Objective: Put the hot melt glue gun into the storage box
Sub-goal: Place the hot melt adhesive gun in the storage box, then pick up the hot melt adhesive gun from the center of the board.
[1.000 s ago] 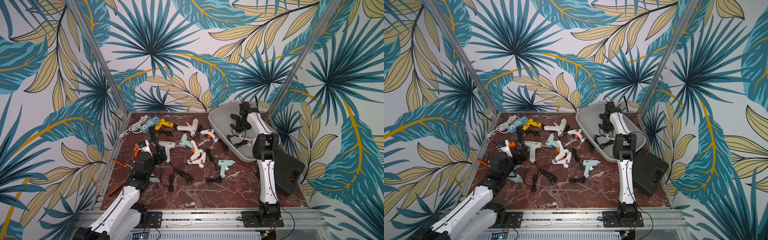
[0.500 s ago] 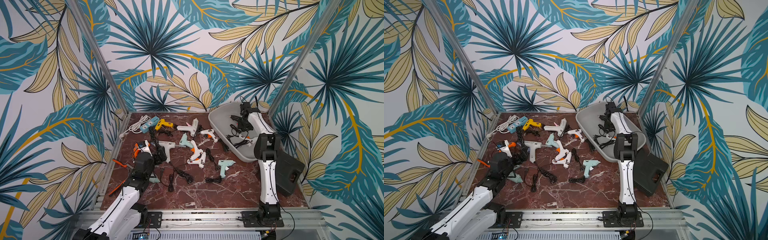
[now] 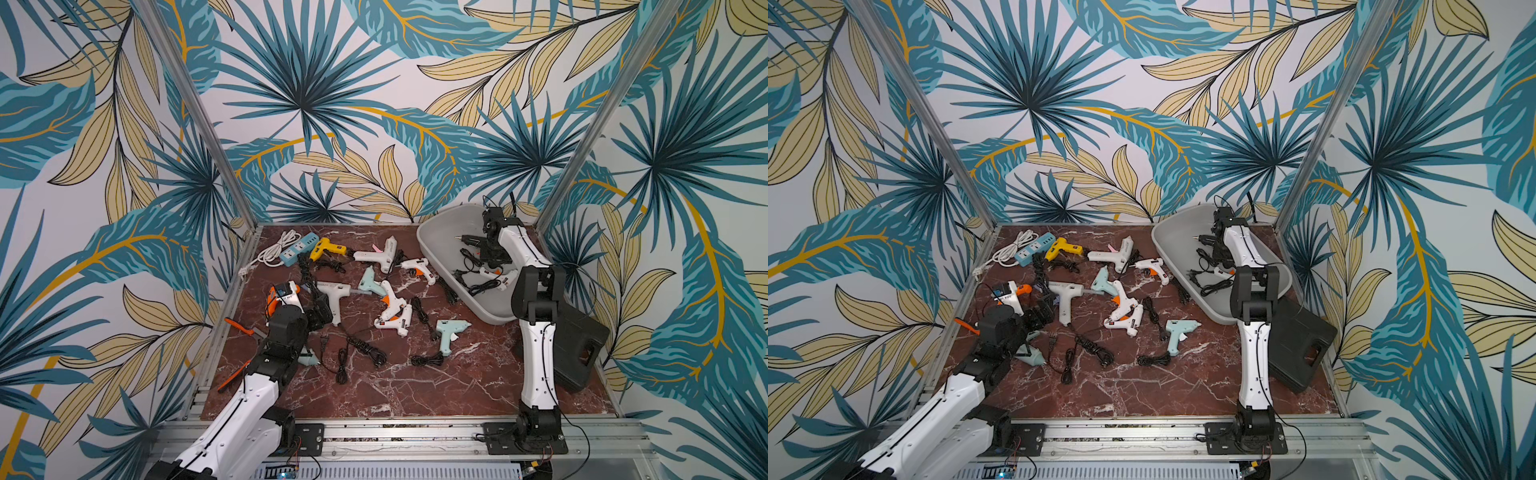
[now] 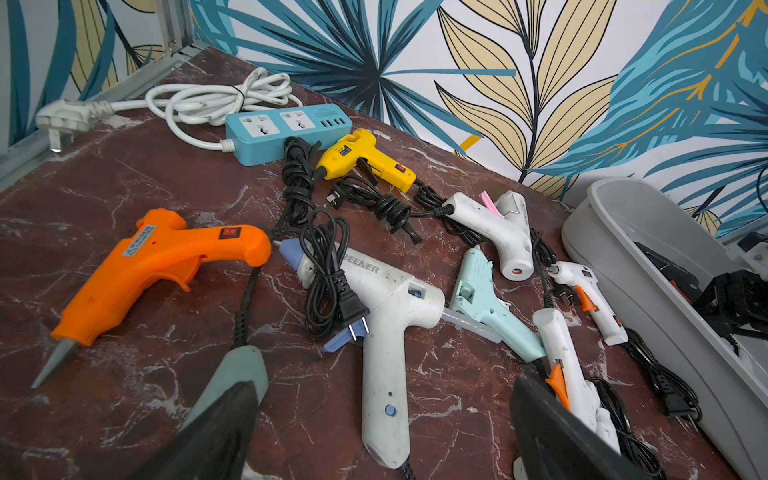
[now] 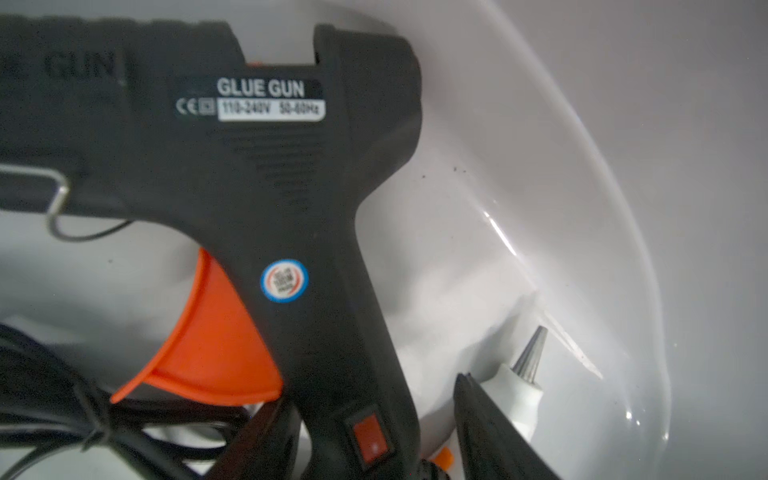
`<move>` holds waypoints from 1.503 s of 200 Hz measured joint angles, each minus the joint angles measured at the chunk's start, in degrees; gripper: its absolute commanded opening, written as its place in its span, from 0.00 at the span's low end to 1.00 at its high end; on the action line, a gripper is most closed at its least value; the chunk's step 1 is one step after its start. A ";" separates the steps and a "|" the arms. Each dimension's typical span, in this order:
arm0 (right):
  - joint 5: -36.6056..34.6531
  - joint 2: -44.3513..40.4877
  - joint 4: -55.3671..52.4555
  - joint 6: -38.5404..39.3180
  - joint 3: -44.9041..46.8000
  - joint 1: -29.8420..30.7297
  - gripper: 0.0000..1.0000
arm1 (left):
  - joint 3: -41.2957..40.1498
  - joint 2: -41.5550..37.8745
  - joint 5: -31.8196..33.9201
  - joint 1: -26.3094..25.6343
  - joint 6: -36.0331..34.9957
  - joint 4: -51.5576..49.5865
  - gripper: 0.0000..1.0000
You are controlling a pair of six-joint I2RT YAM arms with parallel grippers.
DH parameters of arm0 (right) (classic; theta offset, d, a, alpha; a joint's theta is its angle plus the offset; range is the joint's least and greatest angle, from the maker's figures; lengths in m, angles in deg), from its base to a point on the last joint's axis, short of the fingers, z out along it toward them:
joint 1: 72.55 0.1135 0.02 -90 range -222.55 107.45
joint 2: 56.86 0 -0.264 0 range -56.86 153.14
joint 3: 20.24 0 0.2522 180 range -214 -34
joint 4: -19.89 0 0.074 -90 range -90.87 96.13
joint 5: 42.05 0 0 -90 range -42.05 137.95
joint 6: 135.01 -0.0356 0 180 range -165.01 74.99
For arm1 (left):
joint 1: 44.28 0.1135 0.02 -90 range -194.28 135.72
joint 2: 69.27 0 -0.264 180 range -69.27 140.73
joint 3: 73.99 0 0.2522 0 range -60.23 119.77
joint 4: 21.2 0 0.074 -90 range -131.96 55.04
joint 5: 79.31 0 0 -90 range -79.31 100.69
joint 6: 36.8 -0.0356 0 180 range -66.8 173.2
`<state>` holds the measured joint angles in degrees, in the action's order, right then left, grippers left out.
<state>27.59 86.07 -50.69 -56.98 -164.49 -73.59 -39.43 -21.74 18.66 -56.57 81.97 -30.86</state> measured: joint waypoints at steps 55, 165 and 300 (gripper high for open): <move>4.76 -2.78 -0.09 -0.04 4.68 -0.42 0.72 | 0.00 -0.63 0.02 0.00 -0.02 -0.61 1.00; 11.89 -37.05 4.96 -1.55 27.93 10.43 0.68 | -0.33 -5.46 0.42 0.00 0.20 -1.53 1.00; 22.36 -23.71 18.84 0.74 26.69 34.45 0.70 | -3.19 -5.40 -1.44 0.00 0.66 0.87 1.00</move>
<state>49.95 62.35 -31.85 -56.24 -137.81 -39.14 -42.62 -27.14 17.22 -56.57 82.63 -29.99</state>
